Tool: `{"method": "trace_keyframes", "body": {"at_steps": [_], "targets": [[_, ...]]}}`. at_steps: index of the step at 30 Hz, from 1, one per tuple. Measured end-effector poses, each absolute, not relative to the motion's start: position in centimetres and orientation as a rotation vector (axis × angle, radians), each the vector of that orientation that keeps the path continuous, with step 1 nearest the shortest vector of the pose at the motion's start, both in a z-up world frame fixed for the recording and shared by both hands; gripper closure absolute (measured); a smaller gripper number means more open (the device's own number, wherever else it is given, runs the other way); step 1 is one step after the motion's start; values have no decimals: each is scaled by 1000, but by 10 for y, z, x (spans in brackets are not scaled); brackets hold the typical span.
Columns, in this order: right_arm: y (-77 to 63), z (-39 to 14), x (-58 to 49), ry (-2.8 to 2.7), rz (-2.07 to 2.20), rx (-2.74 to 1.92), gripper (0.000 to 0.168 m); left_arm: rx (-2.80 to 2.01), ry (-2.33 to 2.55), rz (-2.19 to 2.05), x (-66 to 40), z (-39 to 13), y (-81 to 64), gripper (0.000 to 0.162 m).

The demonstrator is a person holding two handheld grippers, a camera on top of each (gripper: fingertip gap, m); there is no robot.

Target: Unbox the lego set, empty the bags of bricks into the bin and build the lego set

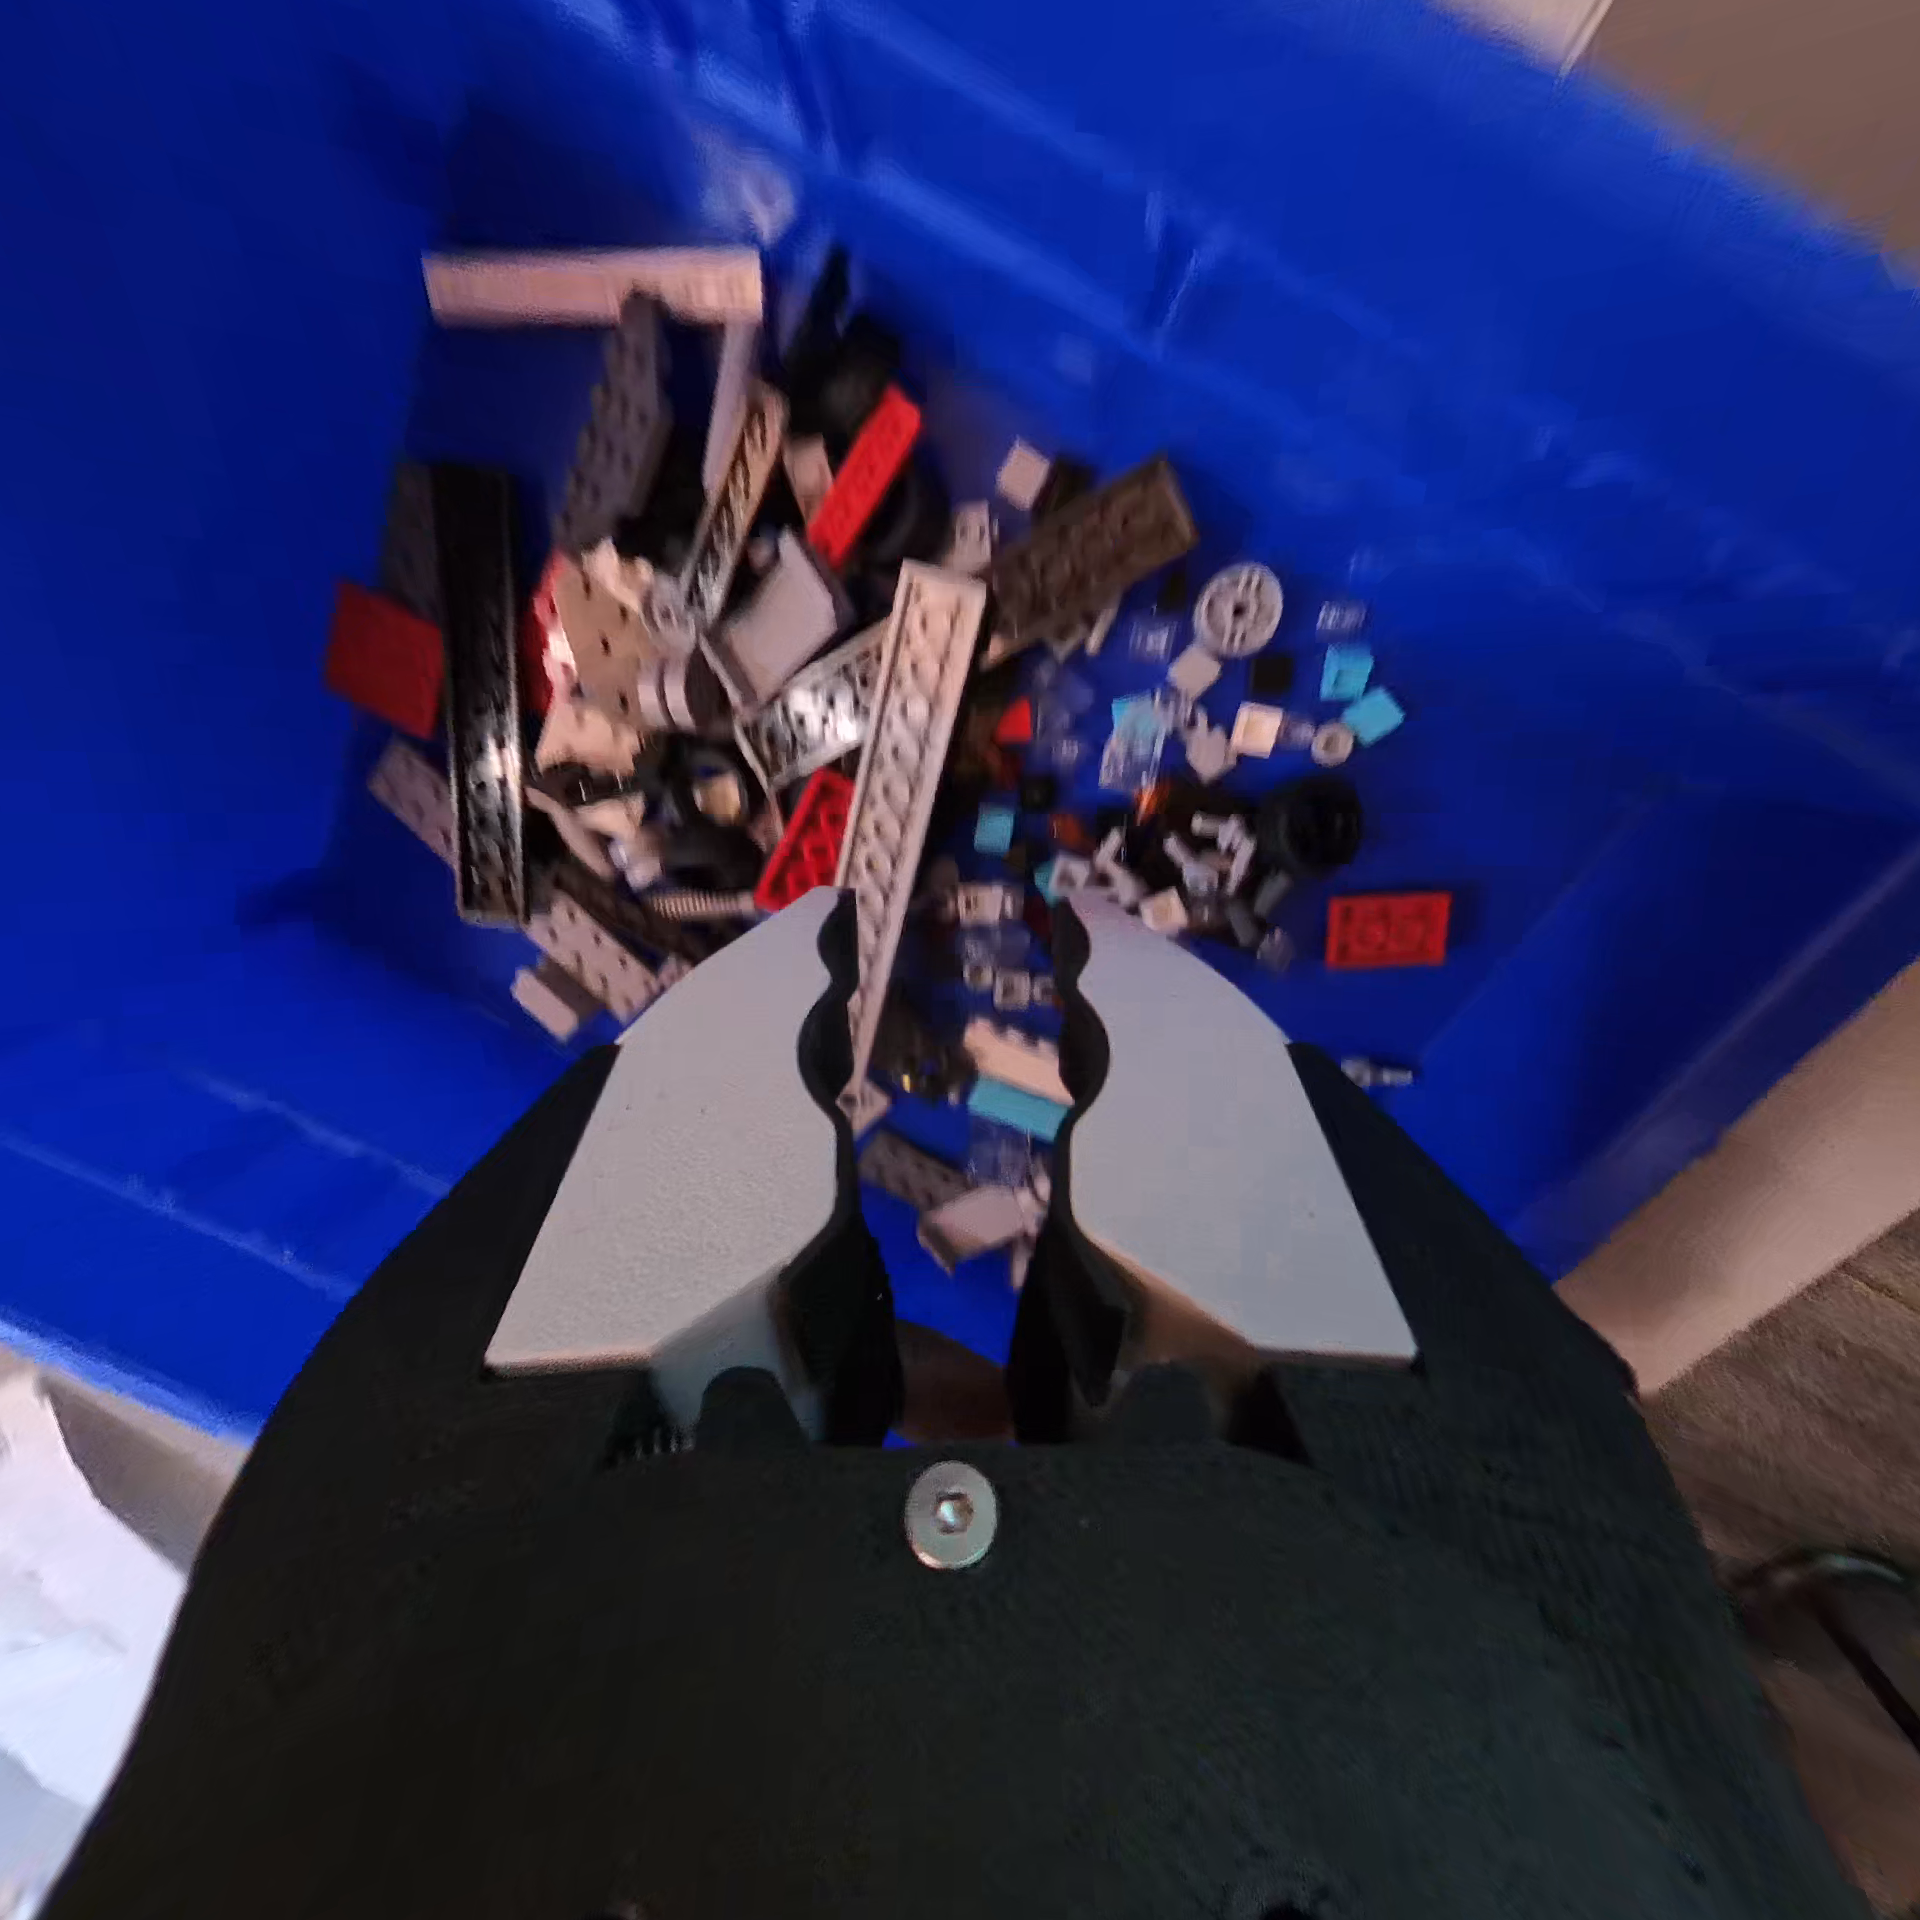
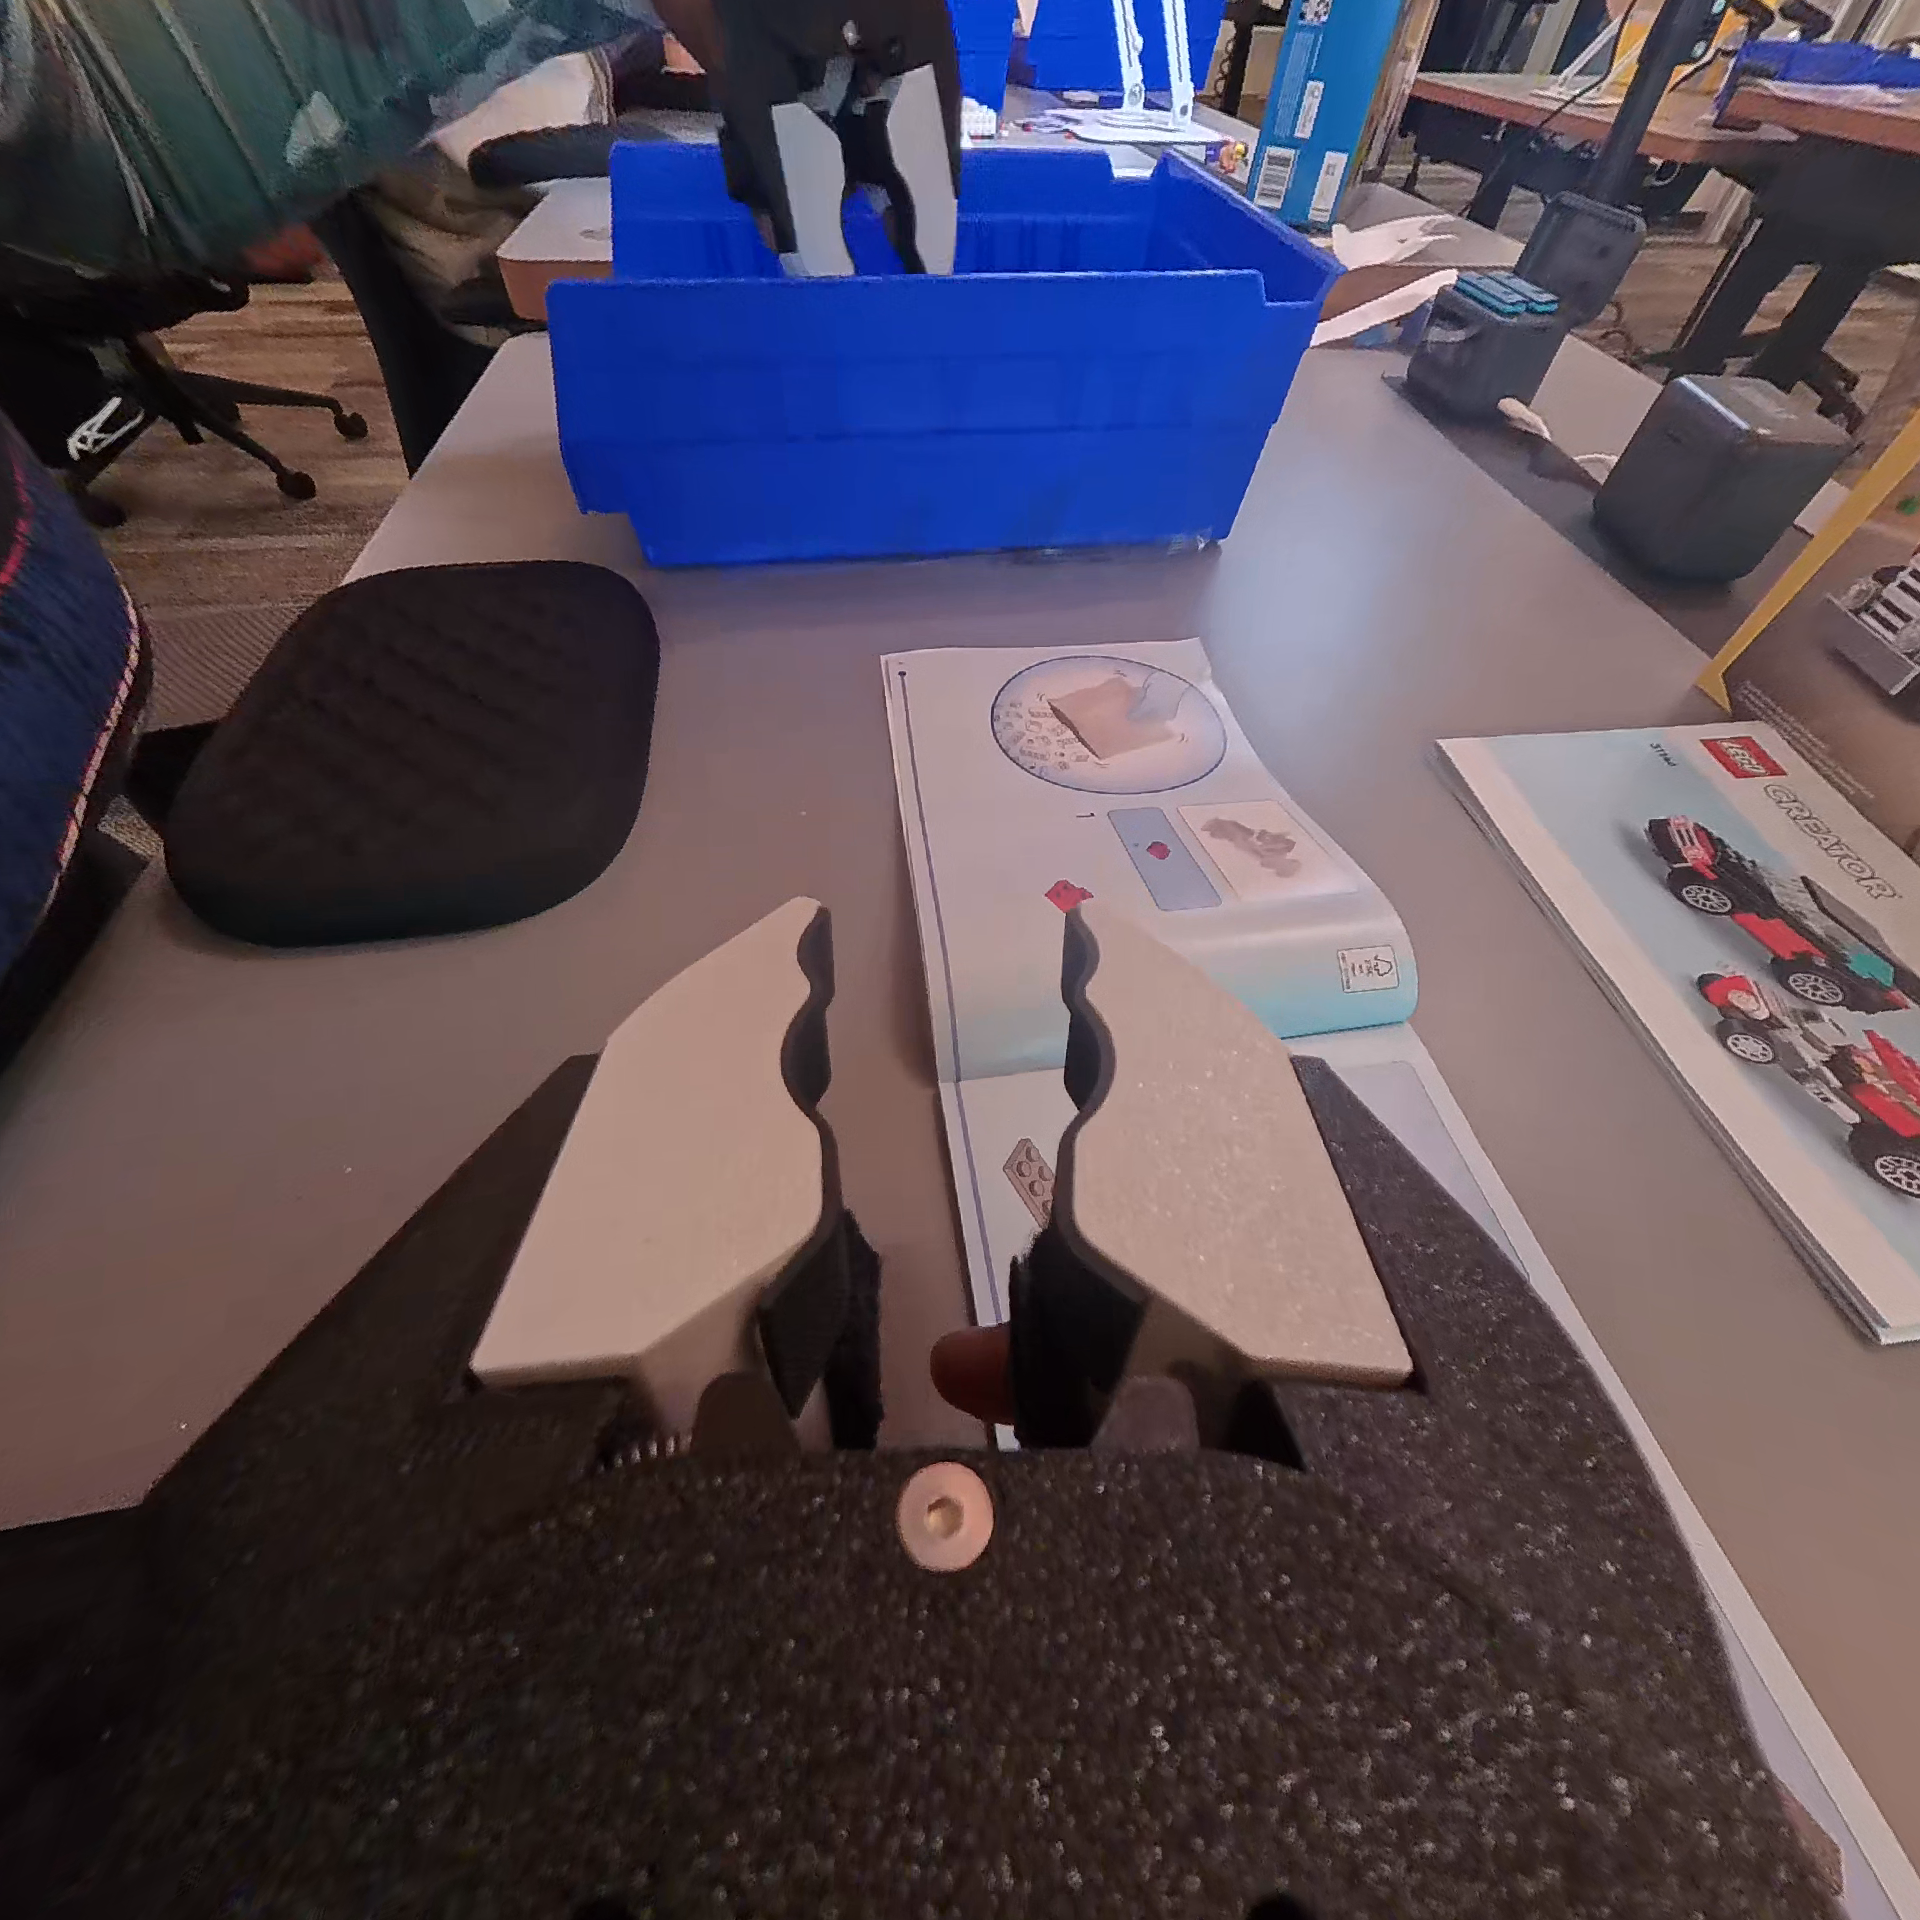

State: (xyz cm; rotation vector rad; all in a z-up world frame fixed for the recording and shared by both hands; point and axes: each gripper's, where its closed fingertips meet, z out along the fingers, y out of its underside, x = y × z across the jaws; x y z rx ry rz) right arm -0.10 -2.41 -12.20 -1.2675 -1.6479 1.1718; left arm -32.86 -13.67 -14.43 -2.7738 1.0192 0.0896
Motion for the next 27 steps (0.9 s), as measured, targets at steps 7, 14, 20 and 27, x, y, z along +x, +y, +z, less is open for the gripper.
{"method": "trace_keyframes", "body": {"at_steps": [7,14,20,27], "targets": [[-25,-122,-2,-1646,1176,-1266,127,-2797,793,241,-352,-144,-131,133],[-23,-123,0,-1634,1167,-1271,128,-2812,919,-32,-320,-155,-150,135],[-25,-124,-1,-1641,1180,-1271,128,-2822,948,-38,-303,-155,-176,130],[-25,-125,-1,-1644,1176,-1276,128,-2712,814,135,-323,-156,-139,112]]}}
